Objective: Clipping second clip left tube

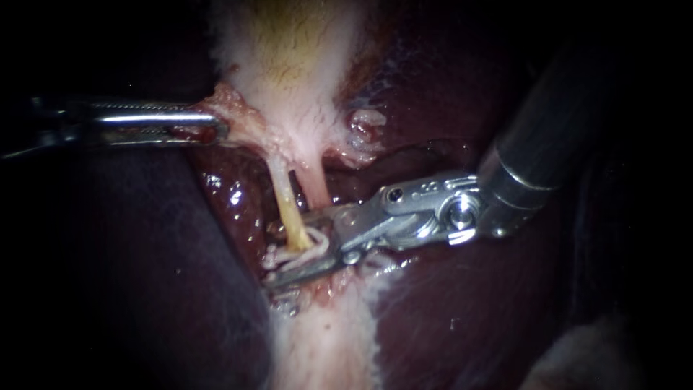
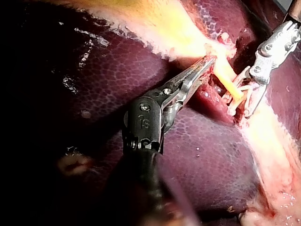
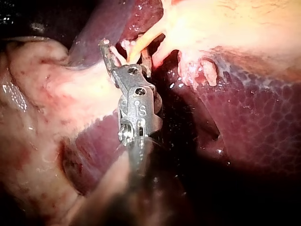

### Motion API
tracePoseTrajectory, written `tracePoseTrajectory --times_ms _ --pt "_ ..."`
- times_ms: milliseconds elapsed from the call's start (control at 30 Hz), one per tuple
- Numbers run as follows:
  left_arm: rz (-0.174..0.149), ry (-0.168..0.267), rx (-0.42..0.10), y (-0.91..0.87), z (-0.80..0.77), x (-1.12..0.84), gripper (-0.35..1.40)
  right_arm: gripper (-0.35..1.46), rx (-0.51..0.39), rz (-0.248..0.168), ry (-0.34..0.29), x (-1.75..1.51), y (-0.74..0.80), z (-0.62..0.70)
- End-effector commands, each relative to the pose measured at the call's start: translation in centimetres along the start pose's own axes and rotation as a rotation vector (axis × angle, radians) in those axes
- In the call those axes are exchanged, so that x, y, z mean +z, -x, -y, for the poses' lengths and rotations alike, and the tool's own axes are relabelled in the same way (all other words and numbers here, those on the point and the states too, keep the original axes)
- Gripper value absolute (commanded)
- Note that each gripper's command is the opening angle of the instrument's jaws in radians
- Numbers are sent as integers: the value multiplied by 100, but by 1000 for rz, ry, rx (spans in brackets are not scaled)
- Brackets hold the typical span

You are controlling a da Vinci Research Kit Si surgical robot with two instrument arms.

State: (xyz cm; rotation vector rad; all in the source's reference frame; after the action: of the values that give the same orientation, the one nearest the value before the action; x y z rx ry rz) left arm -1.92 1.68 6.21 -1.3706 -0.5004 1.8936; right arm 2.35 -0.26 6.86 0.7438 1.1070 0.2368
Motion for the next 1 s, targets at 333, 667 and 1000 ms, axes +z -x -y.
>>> tracePoseTrajectory --times_ms 333,667,1000 --pt "0 0 0 0 1 -1 -35 50 4 -45 -31 -2 -12 17" --pt "1 1 0 1 2 -2 -35 50 1 -48 -126 3 -28 59" --pt "1 1 0 1 2 -3 -35 46 -12 -45 -150 6 -34 69"
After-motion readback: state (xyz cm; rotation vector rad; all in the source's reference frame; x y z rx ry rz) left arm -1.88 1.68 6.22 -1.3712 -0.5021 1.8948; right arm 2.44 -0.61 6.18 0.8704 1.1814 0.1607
